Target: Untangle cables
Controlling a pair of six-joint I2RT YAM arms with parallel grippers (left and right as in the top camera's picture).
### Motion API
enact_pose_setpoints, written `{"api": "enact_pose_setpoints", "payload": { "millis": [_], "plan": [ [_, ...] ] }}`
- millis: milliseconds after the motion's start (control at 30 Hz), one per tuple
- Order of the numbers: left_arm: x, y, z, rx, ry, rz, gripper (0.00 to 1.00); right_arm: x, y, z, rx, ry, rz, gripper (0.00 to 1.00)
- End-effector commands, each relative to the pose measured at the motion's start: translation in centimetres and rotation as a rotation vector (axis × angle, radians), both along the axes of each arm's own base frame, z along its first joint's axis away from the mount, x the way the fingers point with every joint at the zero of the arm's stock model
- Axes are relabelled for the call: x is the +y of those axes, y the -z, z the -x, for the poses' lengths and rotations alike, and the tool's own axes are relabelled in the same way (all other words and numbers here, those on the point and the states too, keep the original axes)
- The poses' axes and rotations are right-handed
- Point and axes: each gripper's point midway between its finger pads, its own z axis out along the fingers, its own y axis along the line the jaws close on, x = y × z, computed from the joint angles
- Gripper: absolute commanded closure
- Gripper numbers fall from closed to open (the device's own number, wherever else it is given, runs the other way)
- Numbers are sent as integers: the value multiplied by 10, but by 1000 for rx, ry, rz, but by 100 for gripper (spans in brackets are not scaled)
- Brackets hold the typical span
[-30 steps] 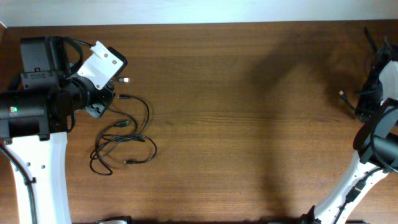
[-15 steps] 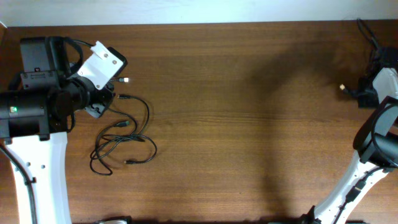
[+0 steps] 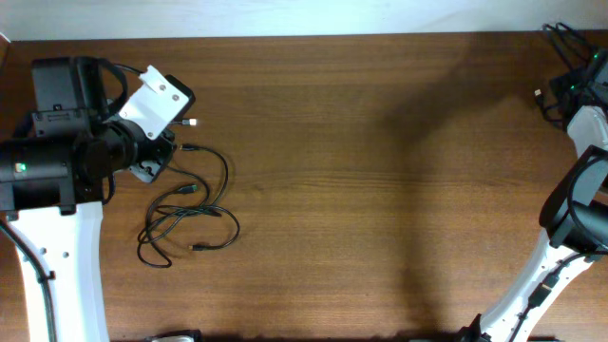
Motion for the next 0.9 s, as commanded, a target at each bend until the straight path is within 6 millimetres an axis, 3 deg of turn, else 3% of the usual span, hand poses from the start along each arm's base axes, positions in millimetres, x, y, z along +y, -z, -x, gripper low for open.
{"api": "enact_pose_setpoints", "payload": {
  "millis": [0, 133, 233, 367, 400, 433, 500, 600, 700, 800, 867],
  "plan": [
    [-2, 1, 0, 3, 19, -6, 79, 4, 16, 2, 63, -55, 16, 96],
    [-2, 1, 0, 3, 19, -6, 79, 23, 41, 25, 190, -83, -90, 95],
    [-2, 0, -2, -3, 19, -5, 79, 52, 27, 21, 174, -235, -155, 77],
    [-2, 0, -1, -2, 21, -2, 80, 93, -50, 3, 45, -556, -26, 64],
    [-2, 0, -1, -2, 21, -3, 81, 111, -77, 2, 4, -670, 38, 60],
    [-2, 0, -1, -3, 21, -3, 82, 130, -105, 2, -32, -777, 118, 53],
    [-5, 0, -2, -6, 31, 10, 81, 157, -141, 8, -42, -882, 239, 47],
    [-13, -4, -4, -24, 59, 47, 83, 204, -173, 23, -12, -1060, 418, 46],
    [-41, -20, -14, -96, 169, 181, 86, 243, -194, 40, 32, -1104, 466, 45],
    [-63, -29, -27, -144, 268, 289, 90, 266, -208, 52, 24, -1126, 438, 45],
    [-72, -26, -32, -135, 300, 316, 85, 271, -212, 59, 28, -1132, 425, 45]
  ]
}}
